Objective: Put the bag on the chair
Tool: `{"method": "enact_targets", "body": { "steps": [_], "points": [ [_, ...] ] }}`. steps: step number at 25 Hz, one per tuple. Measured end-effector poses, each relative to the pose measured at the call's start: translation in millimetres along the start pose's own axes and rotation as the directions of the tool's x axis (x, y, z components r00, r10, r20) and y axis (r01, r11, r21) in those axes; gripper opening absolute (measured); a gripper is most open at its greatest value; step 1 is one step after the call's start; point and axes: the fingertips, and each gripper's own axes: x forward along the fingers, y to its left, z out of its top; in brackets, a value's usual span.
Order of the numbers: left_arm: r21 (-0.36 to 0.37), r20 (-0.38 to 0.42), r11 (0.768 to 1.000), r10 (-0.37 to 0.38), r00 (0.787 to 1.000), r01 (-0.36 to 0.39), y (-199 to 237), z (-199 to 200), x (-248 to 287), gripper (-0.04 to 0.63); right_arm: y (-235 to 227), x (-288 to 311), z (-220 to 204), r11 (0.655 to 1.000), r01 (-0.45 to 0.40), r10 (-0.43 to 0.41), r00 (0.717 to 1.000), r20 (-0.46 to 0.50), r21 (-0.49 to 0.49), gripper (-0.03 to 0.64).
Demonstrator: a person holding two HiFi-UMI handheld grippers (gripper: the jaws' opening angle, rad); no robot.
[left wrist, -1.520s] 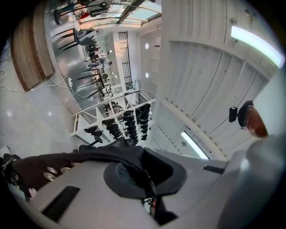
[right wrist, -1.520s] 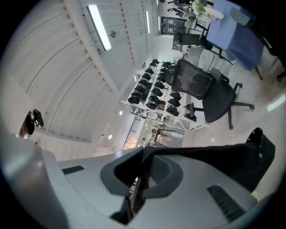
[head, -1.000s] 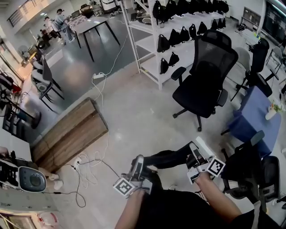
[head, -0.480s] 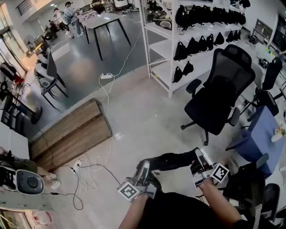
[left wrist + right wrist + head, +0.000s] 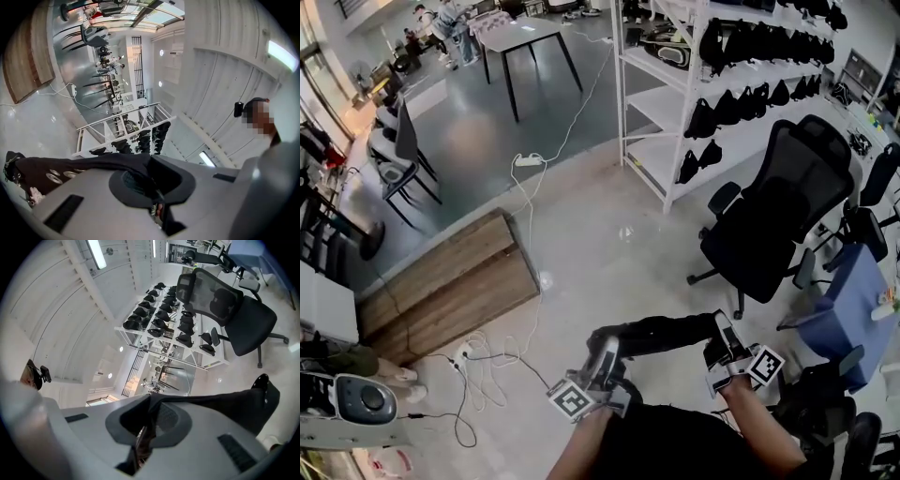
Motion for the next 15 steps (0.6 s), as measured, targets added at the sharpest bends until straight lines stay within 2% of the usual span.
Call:
{"method": "enact_targets", "body": {
  "steps": [10,15],
  "points": [
    [0.013,-0.024,1.0,-0.026,0.999,0.026,33,61,16,0.014,0,77,-14,1.0,0.015,-0.015,1.0,0.0,0.007,0.008],
    [0.031,-0.007,0.999,-0.039,0.999,0.039,41,94,13,0.014,7,112,-31,1.0,-0.001,0.001,1.0,-0.018,-0.009,0.008]
  ]
}}
